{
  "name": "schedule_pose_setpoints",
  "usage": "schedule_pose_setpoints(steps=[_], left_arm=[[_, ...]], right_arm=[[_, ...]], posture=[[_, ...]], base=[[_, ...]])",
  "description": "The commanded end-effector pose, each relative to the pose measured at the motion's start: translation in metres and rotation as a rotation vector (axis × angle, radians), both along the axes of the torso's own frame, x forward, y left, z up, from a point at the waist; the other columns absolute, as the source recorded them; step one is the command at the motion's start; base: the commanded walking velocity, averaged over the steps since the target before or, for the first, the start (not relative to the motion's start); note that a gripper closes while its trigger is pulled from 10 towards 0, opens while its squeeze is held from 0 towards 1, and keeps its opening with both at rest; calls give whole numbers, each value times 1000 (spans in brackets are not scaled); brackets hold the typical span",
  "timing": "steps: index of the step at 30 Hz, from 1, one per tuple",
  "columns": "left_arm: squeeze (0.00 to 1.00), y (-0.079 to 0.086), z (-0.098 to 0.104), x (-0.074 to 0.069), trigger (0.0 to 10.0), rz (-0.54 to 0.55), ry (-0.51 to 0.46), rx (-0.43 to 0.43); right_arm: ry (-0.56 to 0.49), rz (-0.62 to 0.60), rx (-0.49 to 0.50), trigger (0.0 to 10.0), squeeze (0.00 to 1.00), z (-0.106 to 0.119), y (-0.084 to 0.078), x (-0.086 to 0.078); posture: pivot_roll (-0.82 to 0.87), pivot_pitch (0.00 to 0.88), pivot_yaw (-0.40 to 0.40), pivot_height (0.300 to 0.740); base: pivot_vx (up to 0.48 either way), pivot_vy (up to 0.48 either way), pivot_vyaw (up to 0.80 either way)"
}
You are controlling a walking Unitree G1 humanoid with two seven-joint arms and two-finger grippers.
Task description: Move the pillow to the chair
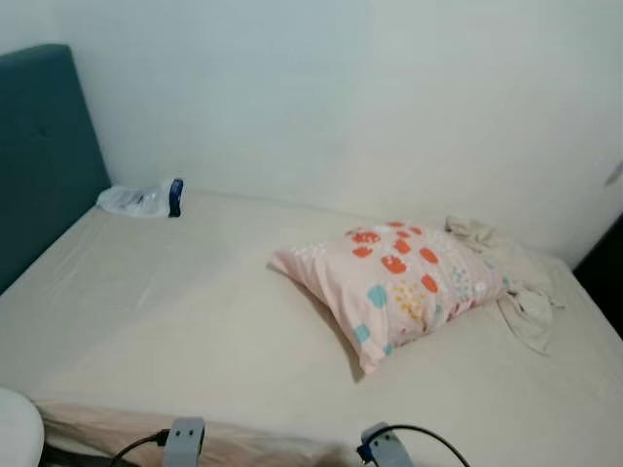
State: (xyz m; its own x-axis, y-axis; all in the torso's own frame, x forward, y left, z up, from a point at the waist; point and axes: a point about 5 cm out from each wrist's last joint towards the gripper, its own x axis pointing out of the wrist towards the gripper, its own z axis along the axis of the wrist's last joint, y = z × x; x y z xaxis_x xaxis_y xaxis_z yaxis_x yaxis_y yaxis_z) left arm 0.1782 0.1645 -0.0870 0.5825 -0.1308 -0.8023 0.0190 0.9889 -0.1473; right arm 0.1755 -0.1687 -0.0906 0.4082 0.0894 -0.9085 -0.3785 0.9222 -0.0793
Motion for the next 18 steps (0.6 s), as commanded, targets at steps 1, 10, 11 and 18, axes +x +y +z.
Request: schedule_pose_setpoints(steps=[1, 10, 11, 18], left_arm=[[0, -2, -3, -5, 10000, 3, 21, -8], [0, -3, -2, -4, 10000, -13, 16, -12], [0, -3, -2, -4, 10000, -16, 15, -13], [0, -5, -2, -4, 10000, -37, 14, -18]], right_arm=[[2, 9, 4, 10000, 0, 0, 1, 0], [-14, -28, -30, 10000, 0, 0, -3, 0], [-14, -29, -31, 10000, 0, 0, -3, 0], [-24, -36, -39, 10000, 0, 0, -4, 1]], posture=[[128, 0, -83, 740], [122, 0, -82, 740], [122, 0, -82, 740], [122, 0, -80, 740]], base=[[0, 0, 0], [0, 0, 0], [0, 0, 0], [0, -411, 0]])
